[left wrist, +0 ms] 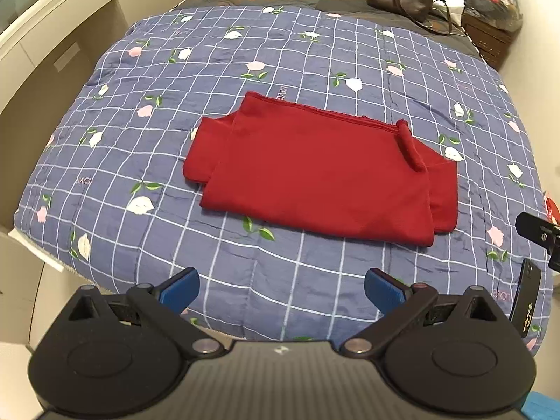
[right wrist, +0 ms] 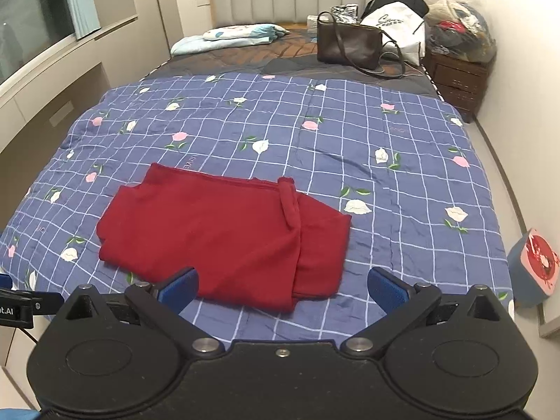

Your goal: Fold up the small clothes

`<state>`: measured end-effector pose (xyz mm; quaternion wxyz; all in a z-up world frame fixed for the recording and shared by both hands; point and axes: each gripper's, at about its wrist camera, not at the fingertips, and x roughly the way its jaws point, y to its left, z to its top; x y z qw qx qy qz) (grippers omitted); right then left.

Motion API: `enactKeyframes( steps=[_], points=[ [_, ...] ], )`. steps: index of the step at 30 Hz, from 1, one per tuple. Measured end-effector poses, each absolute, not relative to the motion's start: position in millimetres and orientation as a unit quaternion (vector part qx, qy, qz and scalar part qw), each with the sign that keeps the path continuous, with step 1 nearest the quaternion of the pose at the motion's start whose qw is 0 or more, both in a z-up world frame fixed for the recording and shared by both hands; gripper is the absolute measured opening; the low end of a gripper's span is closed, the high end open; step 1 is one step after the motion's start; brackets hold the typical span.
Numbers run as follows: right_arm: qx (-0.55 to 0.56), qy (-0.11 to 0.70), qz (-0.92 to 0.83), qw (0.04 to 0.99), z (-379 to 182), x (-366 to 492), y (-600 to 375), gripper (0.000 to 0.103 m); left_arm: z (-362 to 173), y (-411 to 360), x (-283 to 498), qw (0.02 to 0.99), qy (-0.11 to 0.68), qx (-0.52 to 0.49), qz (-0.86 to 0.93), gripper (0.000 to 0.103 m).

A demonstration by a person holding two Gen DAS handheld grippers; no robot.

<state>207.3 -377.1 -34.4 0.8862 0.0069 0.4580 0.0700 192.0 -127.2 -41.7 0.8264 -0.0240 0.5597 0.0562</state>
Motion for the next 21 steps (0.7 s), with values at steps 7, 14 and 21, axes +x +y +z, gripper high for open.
enactKeyframes(
  steps=[7,14,21],
  points=[
    [0.007,0.471,0.093,0.877,-34,217,-393,0.102,-41,-149,190,0.82,0.566,-0.029,0.078,0.102],
    [0.001,0.483,0.11,0.869,-33,219,-401,0.102,-45,-142,194,0.803,0.582,-0.073,0.109,0.102],
    [0.013,0.489,0.1,0.867,-33,227,-415,0.102,-47,-127,196,0.789,0.588,-0.103,0.146,0.102]
  ],
)
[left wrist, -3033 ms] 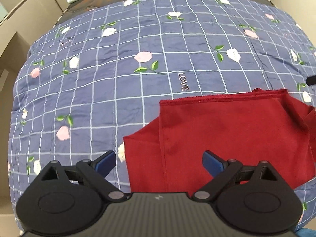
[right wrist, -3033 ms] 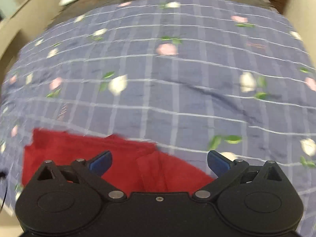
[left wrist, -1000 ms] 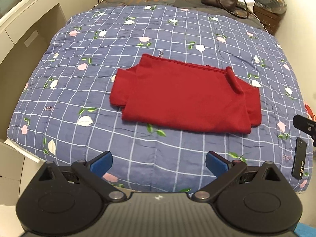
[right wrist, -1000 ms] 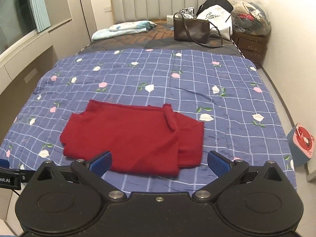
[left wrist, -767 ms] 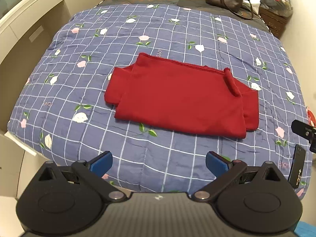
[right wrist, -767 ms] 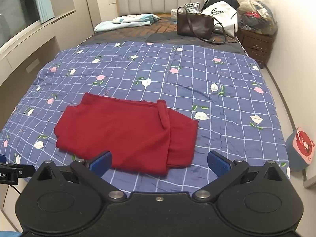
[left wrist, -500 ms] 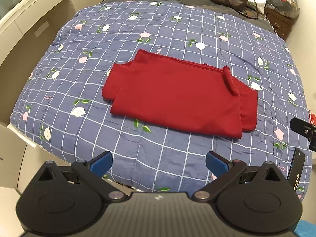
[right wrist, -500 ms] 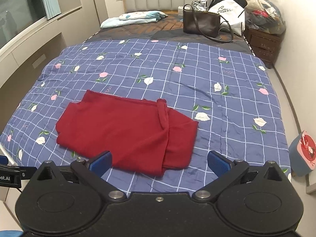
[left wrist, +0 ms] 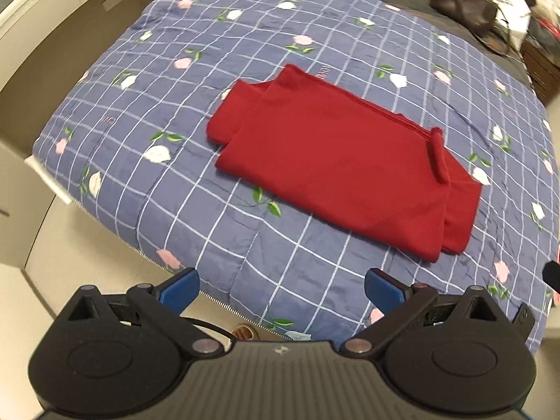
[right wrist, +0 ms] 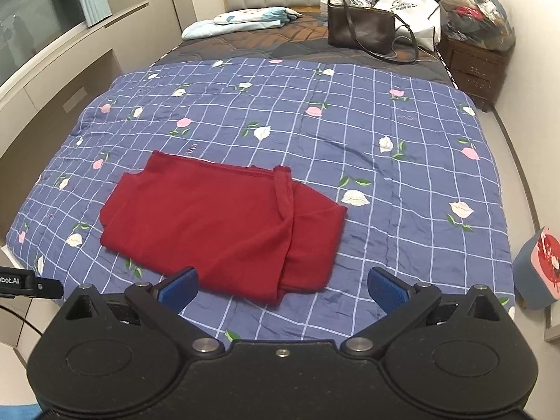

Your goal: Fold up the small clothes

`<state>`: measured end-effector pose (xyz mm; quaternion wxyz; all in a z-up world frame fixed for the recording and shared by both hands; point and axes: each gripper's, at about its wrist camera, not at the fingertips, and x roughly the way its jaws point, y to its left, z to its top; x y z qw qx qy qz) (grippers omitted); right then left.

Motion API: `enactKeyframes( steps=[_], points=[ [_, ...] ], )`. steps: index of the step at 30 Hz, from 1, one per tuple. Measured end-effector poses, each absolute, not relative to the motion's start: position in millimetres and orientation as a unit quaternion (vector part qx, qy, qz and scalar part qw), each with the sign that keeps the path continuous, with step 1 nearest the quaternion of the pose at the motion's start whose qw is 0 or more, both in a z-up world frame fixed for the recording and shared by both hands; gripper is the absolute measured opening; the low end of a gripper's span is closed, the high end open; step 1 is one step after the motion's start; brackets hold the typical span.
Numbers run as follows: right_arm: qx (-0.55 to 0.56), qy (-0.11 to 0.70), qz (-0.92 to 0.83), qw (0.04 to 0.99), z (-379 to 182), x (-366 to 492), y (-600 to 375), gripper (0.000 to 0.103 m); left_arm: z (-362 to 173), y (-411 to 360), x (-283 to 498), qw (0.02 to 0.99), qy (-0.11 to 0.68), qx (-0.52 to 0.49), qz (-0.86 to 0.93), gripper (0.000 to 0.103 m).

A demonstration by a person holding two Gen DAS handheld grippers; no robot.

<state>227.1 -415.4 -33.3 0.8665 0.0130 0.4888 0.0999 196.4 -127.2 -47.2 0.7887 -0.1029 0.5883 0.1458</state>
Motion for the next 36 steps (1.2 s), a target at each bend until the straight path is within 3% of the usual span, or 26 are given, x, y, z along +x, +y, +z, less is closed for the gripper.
enactKeyframes(
  steps=[21,36],
  points=[
    [0.007,0.535,0.092,0.84,-57,250,-384,0.102,-67,-91,206,0.757,0.622,-0.103,0.171,0.102],
    [0.009,0.558,0.036,0.829,-112,310,-315,0.102,-110,-20,288,0.738,0.661,-0.062,0.12,0.102]
  ],
)
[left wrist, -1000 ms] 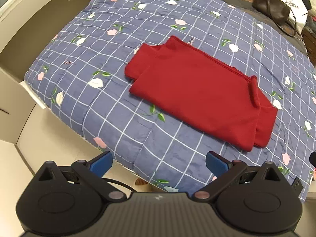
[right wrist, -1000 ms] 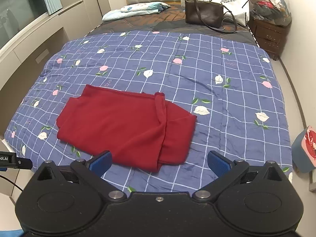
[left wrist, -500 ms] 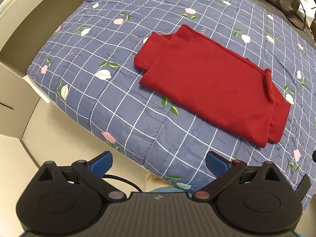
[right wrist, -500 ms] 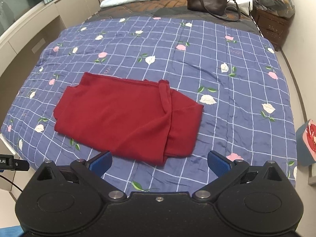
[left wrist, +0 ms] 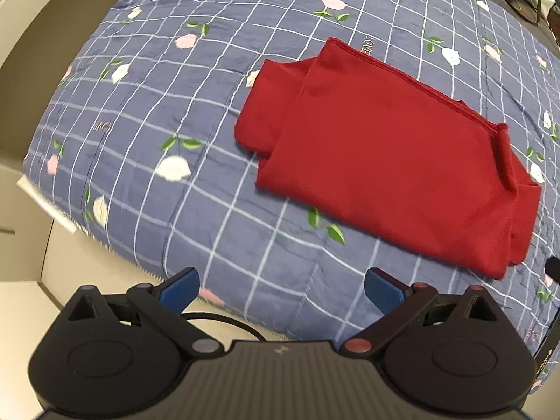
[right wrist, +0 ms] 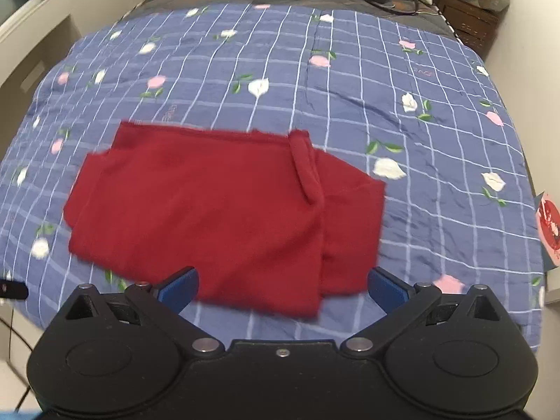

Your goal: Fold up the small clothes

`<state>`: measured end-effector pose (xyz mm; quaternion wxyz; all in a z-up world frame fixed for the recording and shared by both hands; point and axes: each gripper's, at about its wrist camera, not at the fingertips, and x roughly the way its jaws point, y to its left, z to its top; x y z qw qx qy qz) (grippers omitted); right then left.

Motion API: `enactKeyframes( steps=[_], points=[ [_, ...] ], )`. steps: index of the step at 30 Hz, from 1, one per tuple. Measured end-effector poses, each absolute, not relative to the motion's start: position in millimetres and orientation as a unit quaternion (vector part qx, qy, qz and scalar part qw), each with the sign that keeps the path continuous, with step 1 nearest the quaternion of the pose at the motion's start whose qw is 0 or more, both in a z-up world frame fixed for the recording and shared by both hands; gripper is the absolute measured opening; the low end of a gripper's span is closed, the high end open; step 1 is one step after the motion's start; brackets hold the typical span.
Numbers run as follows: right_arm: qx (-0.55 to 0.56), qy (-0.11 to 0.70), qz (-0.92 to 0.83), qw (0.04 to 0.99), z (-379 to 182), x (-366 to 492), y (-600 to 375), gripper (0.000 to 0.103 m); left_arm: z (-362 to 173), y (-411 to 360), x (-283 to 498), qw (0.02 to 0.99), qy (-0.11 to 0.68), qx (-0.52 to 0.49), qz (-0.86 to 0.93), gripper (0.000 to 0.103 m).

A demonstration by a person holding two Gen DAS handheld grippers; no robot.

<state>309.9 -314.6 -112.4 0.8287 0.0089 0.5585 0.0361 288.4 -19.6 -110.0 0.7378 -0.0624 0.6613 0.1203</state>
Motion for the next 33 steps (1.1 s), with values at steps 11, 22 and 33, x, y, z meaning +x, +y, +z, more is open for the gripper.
enactKeyframes(
  steps=[11,22,33],
  points=[
    [-0.042,0.546,0.027,0.836,-183,373,-232,0.102,-161,29,356,0.725,0.682,-0.033,0.089,0.102],
    [-0.122,0.562,0.03,0.818,-251,390,-181,0.102,-208,43,396,0.72,0.691,-0.002,0.063,0.102],
    [-0.119,0.596,0.028,0.794,-292,382,-190,0.102,-239,35,410,0.725,0.688,-0.005,0.027,0.102]
  ],
)
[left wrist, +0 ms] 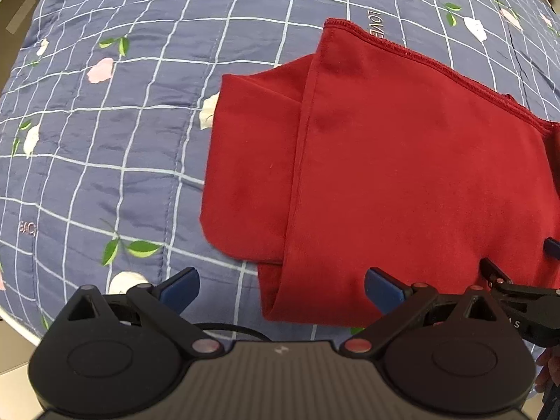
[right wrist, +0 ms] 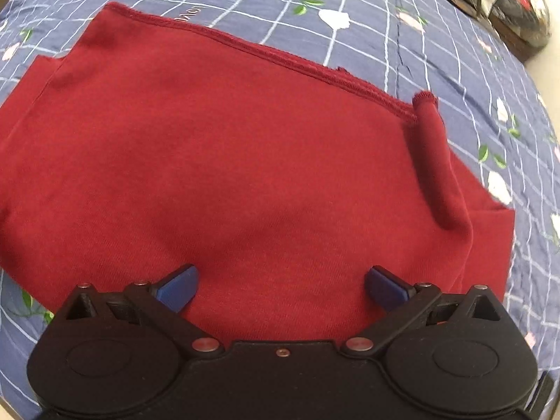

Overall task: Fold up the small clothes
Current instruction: 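Move both tools down over the folded red shirt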

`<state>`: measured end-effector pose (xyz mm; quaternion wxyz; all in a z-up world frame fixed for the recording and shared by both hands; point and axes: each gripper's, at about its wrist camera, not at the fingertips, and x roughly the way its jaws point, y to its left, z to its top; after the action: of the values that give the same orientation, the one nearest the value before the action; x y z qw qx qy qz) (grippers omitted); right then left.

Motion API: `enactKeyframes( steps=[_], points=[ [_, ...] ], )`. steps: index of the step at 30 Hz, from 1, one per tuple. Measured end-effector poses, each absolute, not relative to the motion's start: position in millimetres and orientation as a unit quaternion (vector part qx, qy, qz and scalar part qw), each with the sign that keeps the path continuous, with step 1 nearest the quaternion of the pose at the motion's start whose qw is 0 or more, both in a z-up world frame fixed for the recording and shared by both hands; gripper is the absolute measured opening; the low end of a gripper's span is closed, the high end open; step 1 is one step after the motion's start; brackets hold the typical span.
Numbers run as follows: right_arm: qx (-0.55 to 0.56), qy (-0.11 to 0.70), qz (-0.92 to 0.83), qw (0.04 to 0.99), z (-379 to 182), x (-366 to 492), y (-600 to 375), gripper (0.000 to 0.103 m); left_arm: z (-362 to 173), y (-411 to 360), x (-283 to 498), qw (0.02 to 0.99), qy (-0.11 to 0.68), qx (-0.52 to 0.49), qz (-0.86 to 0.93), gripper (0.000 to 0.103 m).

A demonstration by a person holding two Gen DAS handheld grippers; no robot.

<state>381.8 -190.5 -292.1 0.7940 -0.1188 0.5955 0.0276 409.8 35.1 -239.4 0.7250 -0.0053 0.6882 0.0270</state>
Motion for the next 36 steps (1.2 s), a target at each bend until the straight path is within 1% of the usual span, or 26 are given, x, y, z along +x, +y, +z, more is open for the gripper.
enactKeyframes(
  steps=[5,9,11,19,21,25,26,27,28,30,32,36],
  points=[
    [-0.1,0.587,0.025,0.803,-296,377,-199,0.102,-246,43,415,0.741,0.671,-0.006,0.032,0.102],
    [-0.076,0.58,0.021,0.811,-296,373,-204,0.102,-242,48,412,0.795,0.605,-0.003,0.042,0.102],
    [-0.068,0.579,0.019,0.812,-296,371,-206,0.102,-248,53,417,0.806,0.591,-0.001,0.033,0.102],
    [-0.063,0.577,0.009,0.814,-295,368,-207,0.102,-285,71,440,0.782,0.622,-0.033,-0.003,0.102],
    [-0.062,0.577,0.007,0.814,-295,368,-207,0.102,-289,75,440,0.773,0.633,-0.043,-0.001,0.091],
    [-0.058,0.579,0.004,0.813,-296,369,-208,0.102,-288,81,441,0.768,0.636,-0.076,0.01,0.08],
    [-0.057,0.58,0.003,0.813,-296,369,-208,0.102,-288,81,441,0.766,0.637,-0.08,0.014,0.074],
    [-0.055,0.58,0.003,0.813,-296,369,-208,0.102,-288,82,442,0.765,0.638,-0.084,0.016,0.066],
    [-0.055,0.58,0.003,0.813,-296,370,-209,0.102,-287,81,442,0.764,0.639,-0.088,0.019,0.061],
    [-0.054,0.579,0.005,0.813,-297,370,-210,0.102,-282,76,441,0.765,0.638,-0.087,0.02,0.04],
    [-0.052,0.581,0.007,0.812,-297,370,-212,0.102,-276,69,442,0.77,0.634,-0.069,0.023,0.03],
    [-0.085,0.59,0.04,0.802,-287,380,-214,0.102,-261,46,444,0.774,0.631,-0.019,0.046,0.019]
  ],
)
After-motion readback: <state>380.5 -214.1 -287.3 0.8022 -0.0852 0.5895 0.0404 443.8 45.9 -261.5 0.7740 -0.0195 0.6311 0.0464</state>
